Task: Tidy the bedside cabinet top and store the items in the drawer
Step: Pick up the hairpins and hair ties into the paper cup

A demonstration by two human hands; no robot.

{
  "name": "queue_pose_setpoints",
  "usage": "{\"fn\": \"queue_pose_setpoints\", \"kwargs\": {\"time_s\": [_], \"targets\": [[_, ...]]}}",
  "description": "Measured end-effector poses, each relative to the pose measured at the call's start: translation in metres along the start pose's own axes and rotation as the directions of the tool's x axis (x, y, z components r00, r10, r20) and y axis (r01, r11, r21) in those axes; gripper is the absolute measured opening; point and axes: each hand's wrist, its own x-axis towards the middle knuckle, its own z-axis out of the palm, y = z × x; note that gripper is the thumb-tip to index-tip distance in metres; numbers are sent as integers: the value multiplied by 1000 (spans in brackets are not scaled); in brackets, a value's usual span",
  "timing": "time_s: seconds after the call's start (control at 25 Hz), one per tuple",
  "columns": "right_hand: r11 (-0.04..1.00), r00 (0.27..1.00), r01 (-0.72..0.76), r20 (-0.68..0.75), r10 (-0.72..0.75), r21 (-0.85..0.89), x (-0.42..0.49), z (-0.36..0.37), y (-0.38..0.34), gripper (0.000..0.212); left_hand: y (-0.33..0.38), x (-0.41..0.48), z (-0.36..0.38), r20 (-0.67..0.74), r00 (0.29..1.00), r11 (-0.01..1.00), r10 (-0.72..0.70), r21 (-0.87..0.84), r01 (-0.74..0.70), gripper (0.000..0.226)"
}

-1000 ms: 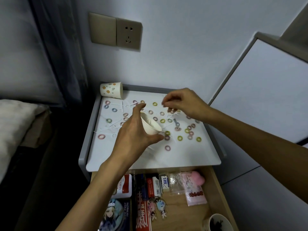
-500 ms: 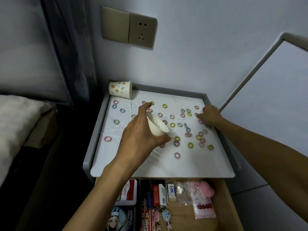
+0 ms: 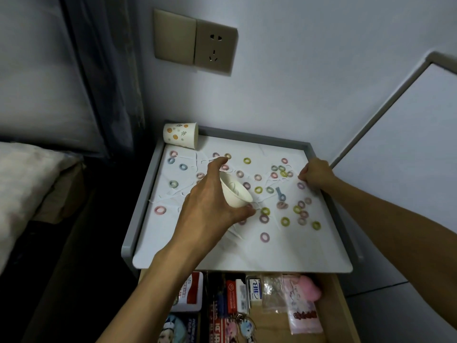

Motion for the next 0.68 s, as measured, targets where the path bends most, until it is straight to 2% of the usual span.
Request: {"fn": "queue_pose_setpoints", "kwargs": {"time_s": [0.12,0.2,0.24,0.32,0.36,0.44,0.56,0.68], "targets": [[999,993,35,-117,-33,22,-5,-6,-6,16,0,1,-1,-4,1000,1000,-11,2,11,100],[964,962,232,-176,-209,126,-17,-14,-12,5,0,1,-2,-5,1000,1000,-18,7,18,100],[918,928,365,-145,-345,157,-25,-18,-15,1,0,1,-2,-6,1000,1000,-19,7,19,101],[832,837,544,-6,-547,104,-40,-23,-20,7,-1,1,-3,-5,1000,1000,-19,7,19,101],[817,816,573,39,-576,69,-42,-20,-19,7,0,0,-3,-3,1000,1000,-18,9,18,101],[805,804,592,38,-593,38,-39,-14,-19,5,0,-1,-3,-6,1000,1000,-15,10,15,101],[800,800,599,38,-599,23,-38,0,-24,22,0,0,-4,-13,1000,1000,-16,11,16,100],[815,813,578,57,-580,42,-38,9,-28,25,0,0,-4,-13,1000,1000,-15,10,15,100]]}}
